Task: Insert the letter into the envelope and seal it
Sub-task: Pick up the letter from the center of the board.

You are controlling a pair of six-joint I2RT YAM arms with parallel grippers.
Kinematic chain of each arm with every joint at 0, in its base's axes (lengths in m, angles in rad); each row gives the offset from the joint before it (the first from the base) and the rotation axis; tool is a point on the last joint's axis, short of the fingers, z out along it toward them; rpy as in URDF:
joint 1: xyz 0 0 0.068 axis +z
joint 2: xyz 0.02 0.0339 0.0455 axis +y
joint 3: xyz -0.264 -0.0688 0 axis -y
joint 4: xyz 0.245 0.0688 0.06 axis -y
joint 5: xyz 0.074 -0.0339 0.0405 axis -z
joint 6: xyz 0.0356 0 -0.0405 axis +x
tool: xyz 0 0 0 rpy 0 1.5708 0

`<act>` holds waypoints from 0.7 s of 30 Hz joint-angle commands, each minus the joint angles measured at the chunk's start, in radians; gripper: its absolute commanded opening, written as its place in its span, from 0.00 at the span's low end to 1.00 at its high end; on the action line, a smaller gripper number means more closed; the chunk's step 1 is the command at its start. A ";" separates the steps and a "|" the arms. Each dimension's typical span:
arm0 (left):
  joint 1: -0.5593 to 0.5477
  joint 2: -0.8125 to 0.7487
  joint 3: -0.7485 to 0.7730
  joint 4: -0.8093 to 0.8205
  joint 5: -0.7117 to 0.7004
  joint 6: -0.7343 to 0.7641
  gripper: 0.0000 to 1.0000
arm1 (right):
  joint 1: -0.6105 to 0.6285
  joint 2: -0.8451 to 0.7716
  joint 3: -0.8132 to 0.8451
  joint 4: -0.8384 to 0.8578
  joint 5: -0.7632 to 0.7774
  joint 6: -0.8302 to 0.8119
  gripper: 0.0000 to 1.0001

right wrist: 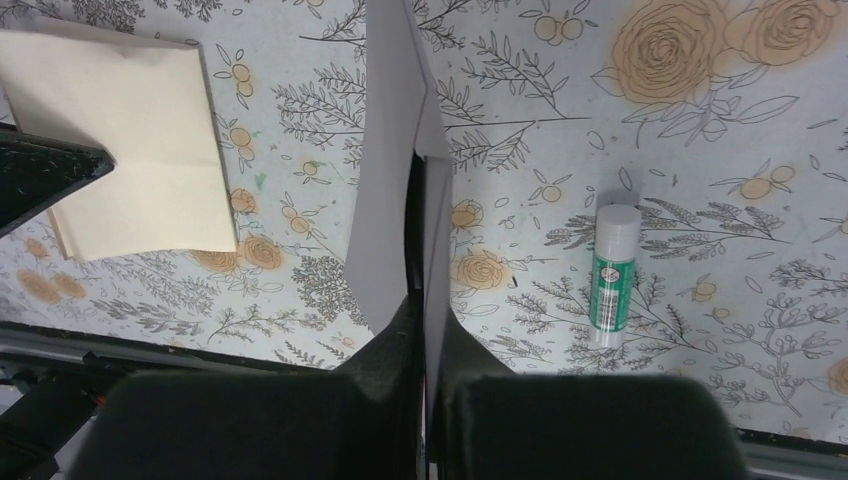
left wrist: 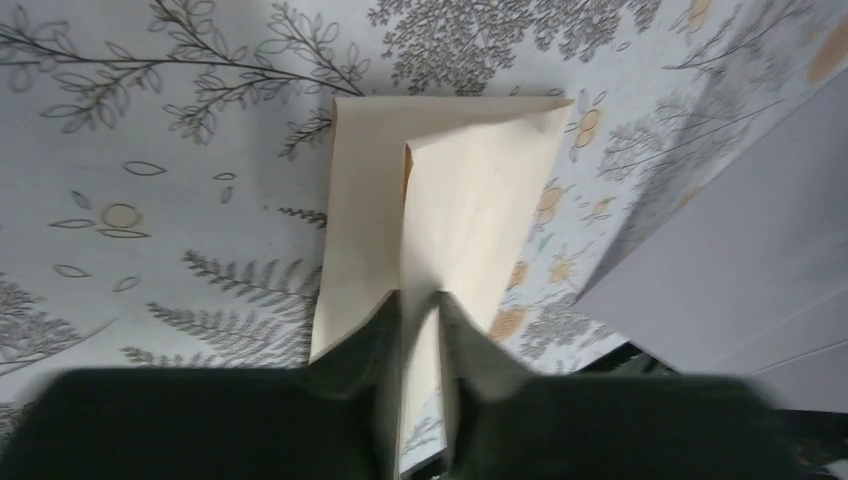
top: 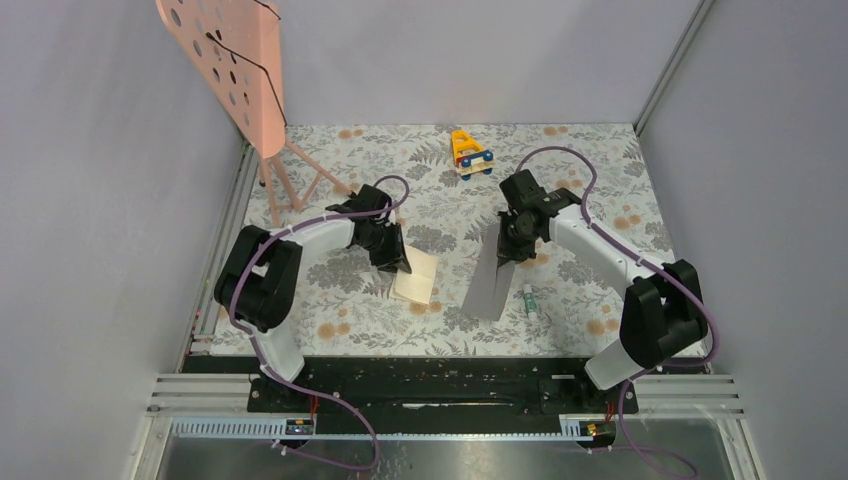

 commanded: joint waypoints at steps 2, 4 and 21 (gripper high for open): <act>0.005 -0.061 0.008 0.049 0.070 0.002 0.00 | -0.002 0.012 -0.022 0.047 -0.059 0.014 0.00; 0.006 -0.108 0.012 0.028 0.066 0.011 0.00 | -0.003 0.014 -0.020 0.048 -0.072 0.018 0.00; -0.176 -0.362 0.250 -0.265 -0.047 0.036 0.00 | 0.098 0.069 0.121 0.064 -0.191 0.162 0.00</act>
